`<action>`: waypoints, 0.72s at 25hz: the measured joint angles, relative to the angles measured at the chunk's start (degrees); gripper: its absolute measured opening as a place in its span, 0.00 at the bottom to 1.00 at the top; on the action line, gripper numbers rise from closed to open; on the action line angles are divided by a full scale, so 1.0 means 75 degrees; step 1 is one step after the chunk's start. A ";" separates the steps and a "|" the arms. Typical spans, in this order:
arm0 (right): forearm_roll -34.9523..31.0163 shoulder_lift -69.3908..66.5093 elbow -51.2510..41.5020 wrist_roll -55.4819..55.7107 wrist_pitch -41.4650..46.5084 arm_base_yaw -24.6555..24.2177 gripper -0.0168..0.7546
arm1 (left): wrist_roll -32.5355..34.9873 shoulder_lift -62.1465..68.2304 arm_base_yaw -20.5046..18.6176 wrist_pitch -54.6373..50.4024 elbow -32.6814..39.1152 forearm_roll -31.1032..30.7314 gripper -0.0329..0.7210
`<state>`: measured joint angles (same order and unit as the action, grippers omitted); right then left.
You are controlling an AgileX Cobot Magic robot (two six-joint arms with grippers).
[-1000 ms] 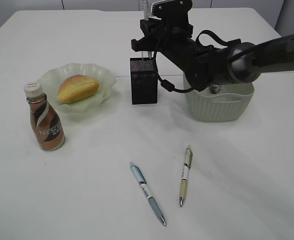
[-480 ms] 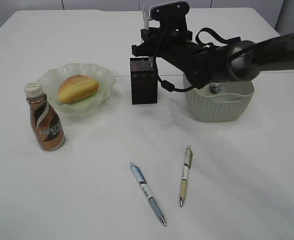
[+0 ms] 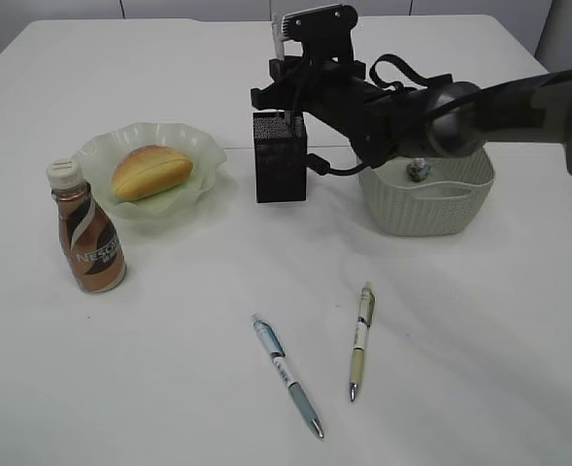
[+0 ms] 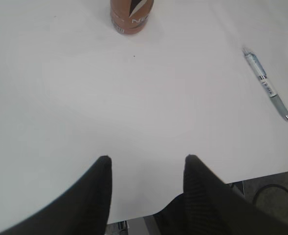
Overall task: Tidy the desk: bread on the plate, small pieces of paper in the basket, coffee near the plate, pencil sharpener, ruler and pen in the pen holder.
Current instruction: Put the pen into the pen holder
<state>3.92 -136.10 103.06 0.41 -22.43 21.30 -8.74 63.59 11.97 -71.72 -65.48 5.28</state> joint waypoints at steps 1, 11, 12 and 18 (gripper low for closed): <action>0.0000 -0.0036 0.0015 0.0000 0.0000 0.0000 0.22 | 0.0000 0.0000 0.0000 0.0000 0.0000 0.0000 0.51; 0.0000 -0.0136 0.0032 0.0013 0.0049 0.0000 0.25 | 0.0000 0.0000 0.0000 0.0000 0.0000 0.0000 0.51; 0.0000 -0.0136 0.0032 0.0013 0.0049 0.0000 0.27 | 0.0000 0.0000 0.0000 0.0000 0.0000 0.0000 0.51; 0.0000 -0.0136 0.0032 0.0013 0.0049 0.0000 0.45 | 0.0000 0.0000 0.0000 0.0000 0.0000 0.0000 0.51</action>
<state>3.92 -137.12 103.30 0.50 -22.06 21.30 -8.74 63.59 11.97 -71.72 -65.48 5.28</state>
